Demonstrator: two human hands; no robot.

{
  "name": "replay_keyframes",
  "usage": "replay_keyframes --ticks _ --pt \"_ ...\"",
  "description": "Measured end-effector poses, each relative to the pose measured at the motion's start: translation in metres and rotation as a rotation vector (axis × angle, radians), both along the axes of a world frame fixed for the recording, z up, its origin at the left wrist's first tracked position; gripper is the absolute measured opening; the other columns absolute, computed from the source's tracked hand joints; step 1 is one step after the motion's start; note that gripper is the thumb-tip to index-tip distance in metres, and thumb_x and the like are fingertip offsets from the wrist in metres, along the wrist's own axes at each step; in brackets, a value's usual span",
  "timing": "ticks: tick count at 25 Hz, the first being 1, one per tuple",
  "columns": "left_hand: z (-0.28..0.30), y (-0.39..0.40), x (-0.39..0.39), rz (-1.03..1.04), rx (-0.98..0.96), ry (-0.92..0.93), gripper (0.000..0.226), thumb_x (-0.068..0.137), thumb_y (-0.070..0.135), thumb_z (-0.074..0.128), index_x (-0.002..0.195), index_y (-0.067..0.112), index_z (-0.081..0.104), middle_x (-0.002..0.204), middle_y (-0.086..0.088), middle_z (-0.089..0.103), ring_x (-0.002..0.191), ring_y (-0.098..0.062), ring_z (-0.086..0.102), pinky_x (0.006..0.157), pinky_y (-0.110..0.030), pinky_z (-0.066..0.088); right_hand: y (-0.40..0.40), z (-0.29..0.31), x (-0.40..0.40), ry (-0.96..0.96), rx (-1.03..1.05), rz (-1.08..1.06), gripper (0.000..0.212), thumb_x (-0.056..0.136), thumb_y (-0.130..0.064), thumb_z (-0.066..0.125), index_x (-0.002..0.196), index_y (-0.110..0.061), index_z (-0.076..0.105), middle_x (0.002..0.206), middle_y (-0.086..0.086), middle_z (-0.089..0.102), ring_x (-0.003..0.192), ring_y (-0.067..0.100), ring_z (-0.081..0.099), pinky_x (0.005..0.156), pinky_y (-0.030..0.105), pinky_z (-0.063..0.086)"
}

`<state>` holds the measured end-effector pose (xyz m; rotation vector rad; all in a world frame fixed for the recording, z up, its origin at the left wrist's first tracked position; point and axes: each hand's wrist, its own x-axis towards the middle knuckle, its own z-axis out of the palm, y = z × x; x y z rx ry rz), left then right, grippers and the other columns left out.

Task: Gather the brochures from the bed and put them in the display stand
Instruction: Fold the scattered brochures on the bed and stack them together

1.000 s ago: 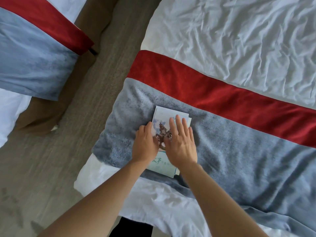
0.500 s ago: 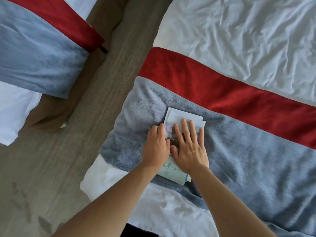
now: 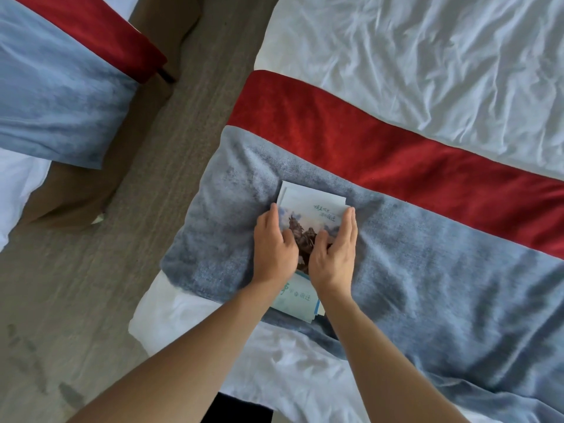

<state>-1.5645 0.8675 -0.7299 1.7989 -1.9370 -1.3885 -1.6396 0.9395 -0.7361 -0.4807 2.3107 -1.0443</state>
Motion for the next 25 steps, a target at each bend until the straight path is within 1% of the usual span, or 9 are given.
replay_keyframes --ticks 2,4,8,9,11,15,18,22,25 --pt "-0.001 -0.008 -0.001 0.022 0.000 -0.016 0.046 0.094 0.005 0.052 0.140 0.009 0.046 0.134 -0.008 0.048 0.125 -0.022 0.046 0.104 -0.029 0.039 0.003 0.004 0.000 0.000 0.050 -0.027 0.067 0.098 -0.013 0.054 0.158 -0.011 0.024 0.161 0.008 0.028 0.142 0.014 0.029 0.098 0.003 0.024" --pt "-0.001 -0.021 -0.002 0.035 0.026 -0.059 0.035 0.092 0.008 0.058 0.126 0.012 0.054 0.124 -0.005 0.052 0.115 -0.023 0.052 0.096 -0.035 0.047 0.001 0.009 0.000 -0.051 0.140 -0.151 0.067 0.093 -0.017 0.058 0.154 -0.013 0.031 0.149 0.006 0.041 0.129 0.018 0.042 0.094 0.019 0.033" --pt "0.002 -0.028 -0.004 0.032 0.094 -0.099 0.028 0.092 0.006 0.056 0.120 0.011 0.057 0.120 -0.006 0.052 0.107 -0.024 0.056 0.088 -0.036 0.051 -0.011 0.011 -0.017 -0.239 0.211 -0.280 0.043 0.082 -0.008 0.056 0.123 -0.020 0.058 0.113 0.004 0.063 0.105 0.027 0.061 0.089 0.045 0.054" --pt "0.003 -0.028 -0.003 0.033 0.100 -0.092 0.027 0.092 0.006 0.056 0.118 0.011 0.058 0.119 -0.006 0.052 0.104 -0.023 0.056 0.085 -0.034 0.050 -0.011 0.014 -0.021 -0.281 0.187 -0.281 0.039 0.083 -0.009 0.058 0.119 -0.024 0.057 0.105 0.001 0.065 0.099 0.025 0.064 0.082 0.045 0.057" --pt "0.009 -0.030 -0.001 0.037 0.110 -0.068 0.026 0.091 0.006 0.056 0.116 0.013 0.058 0.116 -0.005 0.053 0.097 -0.020 0.057 0.076 -0.029 0.048 -0.008 0.024 -0.024 -0.313 0.146 -0.263 0.036 0.086 -0.012 0.063 0.112 -0.035 0.052 0.092 -0.005 0.067 0.087 0.020 0.068 0.064 0.036 0.056" --pt "0.036 -0.036 0.002 0.035 0.034 0.095 0.024 0.093 0.009 0.055 0.113 0.022 0.051 0.099 0.002 0.066 0.081 -0.012 0.063 0.060 -0.027 0.048 -0.013 0.051 -0.025 -0.179 0.023 -0.229 0.037 0.087 -0.010 0.060 0.114 -0.034 0.050 0.083 -0.009 0.067 0.072 0.006 0.065 0.060 0.036 0.053" --pt "0.060 -0.046 -0.006 0.067 -0.102 0.293 0.026 0.093 0.006 0.053 0.115 0.019 0.048 0.096 0.004 0.066 0.082 -0.013 0.065 0.064 -0.031 0.053 -0.031 0.079 -0.032 -0.020 -0.096 -0.198 0.042 0.083 -0.005 0.054 0.115 -0.031 0.057 0.086 -0.017 0.066 0.078 -0.002 0.061 0.059 0.017 0.046" --pt "0.083 -0.054 -0.016 0.071 -0.208 0.443 0.029 0.089 0.006 0.049 0.112 0.023 0.047 0.100 0.013 0.062 0.091 -0.002 0.063 0.070 -0.016 0.051 -0.041 0.104 -0.035 0.065 -0.196 -0.164 0.037 0.080 -0.001 0.053 0.103 -0.030 0.051 0.081 -0.028 0.063 0.078 -0.004 0.059 0.057 0.014 0.043" --pt "0.078 -0.047 -0.011 0.042 -0.136 0.450 0.035 0.088 0.002 0.046 0.118 0.018 0.051 0.111 0.001 0.063 0.105 -0.009 0.062 0.088 -0.029 0.053 -0.033 0.104 -0.032 0.029 -0.192 -0.148 0.035 0.080 0.002 0.054 0.097 -0.027 0.050 0.082 -0.030 0.061 0.075 -0.005 0.058 0.059 0.010 0.042"
